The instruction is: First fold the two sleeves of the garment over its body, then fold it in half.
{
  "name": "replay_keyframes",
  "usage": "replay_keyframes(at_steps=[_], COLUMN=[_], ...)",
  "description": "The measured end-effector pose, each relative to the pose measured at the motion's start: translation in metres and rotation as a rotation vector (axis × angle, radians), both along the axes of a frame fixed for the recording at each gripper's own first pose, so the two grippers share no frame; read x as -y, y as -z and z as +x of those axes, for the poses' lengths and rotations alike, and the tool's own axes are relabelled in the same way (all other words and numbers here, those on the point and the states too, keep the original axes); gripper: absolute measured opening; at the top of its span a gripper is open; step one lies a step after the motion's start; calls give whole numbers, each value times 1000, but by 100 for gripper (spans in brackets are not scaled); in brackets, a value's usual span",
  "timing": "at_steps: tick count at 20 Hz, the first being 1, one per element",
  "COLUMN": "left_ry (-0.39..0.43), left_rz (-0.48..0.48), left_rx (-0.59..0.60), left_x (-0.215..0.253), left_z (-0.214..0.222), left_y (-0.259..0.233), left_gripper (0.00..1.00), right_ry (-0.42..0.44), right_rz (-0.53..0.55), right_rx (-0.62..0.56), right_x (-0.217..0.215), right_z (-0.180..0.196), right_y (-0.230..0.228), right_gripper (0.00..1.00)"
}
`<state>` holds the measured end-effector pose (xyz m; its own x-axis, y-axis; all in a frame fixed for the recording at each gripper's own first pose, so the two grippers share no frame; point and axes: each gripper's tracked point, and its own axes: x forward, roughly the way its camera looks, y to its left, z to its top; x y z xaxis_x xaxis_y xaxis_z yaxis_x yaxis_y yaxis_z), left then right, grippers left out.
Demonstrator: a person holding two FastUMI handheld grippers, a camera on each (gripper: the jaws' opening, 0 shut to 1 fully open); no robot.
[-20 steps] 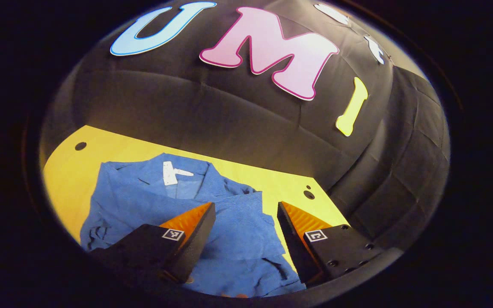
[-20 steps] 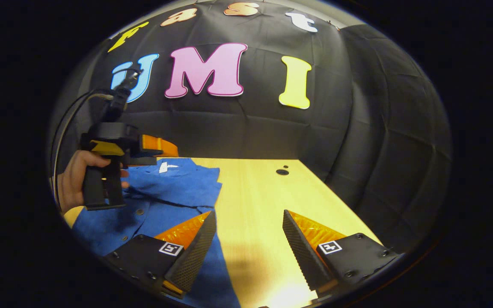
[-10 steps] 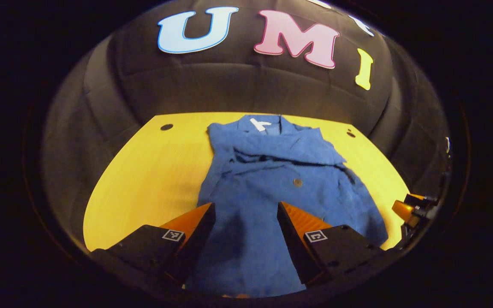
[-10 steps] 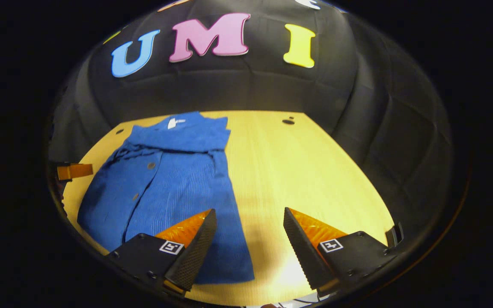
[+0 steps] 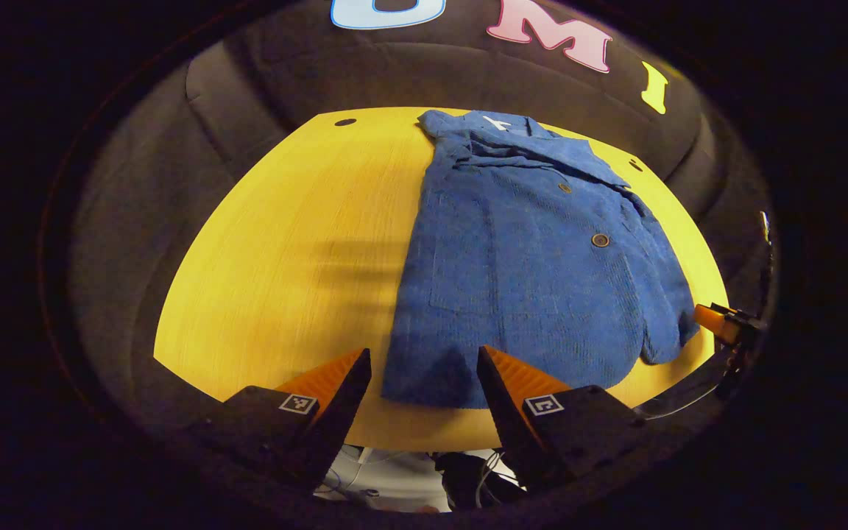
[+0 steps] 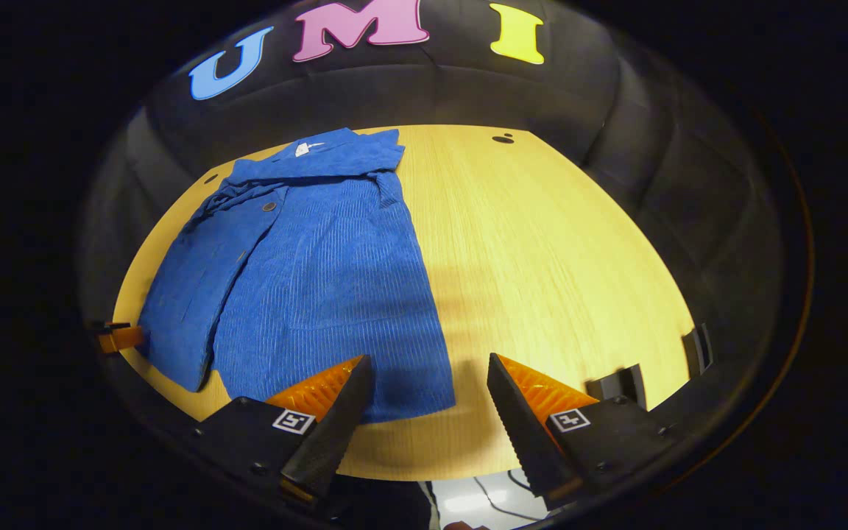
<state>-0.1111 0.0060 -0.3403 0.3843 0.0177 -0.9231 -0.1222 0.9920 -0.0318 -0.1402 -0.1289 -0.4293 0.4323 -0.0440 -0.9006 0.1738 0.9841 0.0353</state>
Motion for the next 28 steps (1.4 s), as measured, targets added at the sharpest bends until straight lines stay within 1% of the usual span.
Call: replay_keyframes(at_steps=[1,2,3,4,5,6,7,8,9,10,11,12,13,14,15,16,17,18,19,20,22,23,25,27,28], left_ry=[-1,-3,-6,8,21,37,44,53,59,62,59,55,58,56,48,47,71,96,79,72,63,51,33,42,46], left_rz=[-8,-20,-12,-7,11,11,12,6,5,2,1,2,-6,-9,-11,-7,-12,-20,-20,-33,-100,-135,-139,-130,-135], left_rx=[-15,-32,-39,-31,-35,-34,-41,-43,-48,-50,-47,-45,-44,-46,-46,-52,-53,-55,-55,-54,-44,-54,-45,-21,-7], left_x=[3,5,3,4,5,7,10,12,16,18,21,22,26,30,35,38,41,43,43,44,53,62,63,63,63], left_z=[-3,-8,-11,-8,-7,-6,-6,-6,-5,-5,-5,-6,-6,-4,-3,-1,0,-1,-2,1,3,3,7,11,14], left_y=[3,6,5,6,6,7,6,5,6,6,6,7,8,4,4,6,5,3,-2,3,0,0,1,-5,-10], left_gripper=[85,85,85,85,84,87,77,80,74,69,60,54,44,39,23,13,8,8,8,1,0,0,0,0,0], right_ry=[15,29,35,32,13,-9,-20,-14,0,10,13,11,17,17,0,-18,-1,3,-19,-38,-74,-99,-79,-41,-43], right_rz=[12,34,38,26,22,13,16,18,24,23,25,38,44,42,39,52,56,58,73,86,105,113,139,170,170], right_rx=[-9,-28,-43,-14,-35,-38,-38,-47,-40,-49,-47,-55,-56,-54,-59,-53,-54,-53,-57,-50,-50,-56,-79,-82,-72], right_x=[-1,-4,-5,-5,-5,-6,-9,-9,-8,-10,-10,-13,-15,-14,-15,-16,-16,-16,-18,-18,-20,-20,-20,-23,-24], right_z=[-2,-6,-10,-3,-6,-7,-5,-6,-4,-4,-2,-2,-1,-1,-1,0,-1,1,0,2,2,2,2,7,12], right_y=[5,10,10,9,11,10,12,12,12,15,13,14,13,12,13,12,11,14,13,13,13,13,12,7,3], right_gripper=[100,100,100,93,100,99,100,98,97,87,77,70,50,30,35,29,18,8,7,7,1,1,0,1,1])
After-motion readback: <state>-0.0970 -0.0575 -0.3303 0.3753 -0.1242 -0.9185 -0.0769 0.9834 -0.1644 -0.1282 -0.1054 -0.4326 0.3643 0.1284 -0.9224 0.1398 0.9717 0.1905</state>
